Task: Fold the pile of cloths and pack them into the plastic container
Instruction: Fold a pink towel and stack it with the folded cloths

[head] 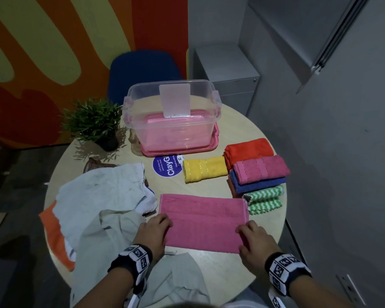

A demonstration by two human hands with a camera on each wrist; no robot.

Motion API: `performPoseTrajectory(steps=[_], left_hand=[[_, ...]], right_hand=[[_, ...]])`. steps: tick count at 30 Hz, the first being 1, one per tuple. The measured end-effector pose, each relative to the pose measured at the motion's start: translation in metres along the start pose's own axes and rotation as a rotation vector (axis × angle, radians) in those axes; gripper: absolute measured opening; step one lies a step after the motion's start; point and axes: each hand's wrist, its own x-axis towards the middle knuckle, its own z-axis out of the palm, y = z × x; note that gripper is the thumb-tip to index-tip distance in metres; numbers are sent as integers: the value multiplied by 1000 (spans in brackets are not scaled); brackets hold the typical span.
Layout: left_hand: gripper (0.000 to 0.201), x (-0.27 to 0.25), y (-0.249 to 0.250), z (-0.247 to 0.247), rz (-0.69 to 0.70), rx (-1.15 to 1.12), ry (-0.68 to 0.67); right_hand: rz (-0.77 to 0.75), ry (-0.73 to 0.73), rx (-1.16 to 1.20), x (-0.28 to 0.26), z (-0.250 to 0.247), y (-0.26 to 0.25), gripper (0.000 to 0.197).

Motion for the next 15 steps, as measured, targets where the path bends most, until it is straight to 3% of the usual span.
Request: performPoseTrajectory(steps=[4, 7, 13, 15], left_hand=[[40, 4, 0, -2, -196, -91, 57], [40, 10, 2, -9, -337, -195, 2], [36, 19, 5, -14, -458, -275, -29], [20, 18, 9, -16, -459, -246, -92]], right_hand=[[-96, -82, 16, 12, -7, -5, 38], [-134, -3, -59, 28, -12, -6, 40], [-120, -1, -129, 45, -10, -14, 49], [-99, -2, -129, 46, -8, -16, 58]])
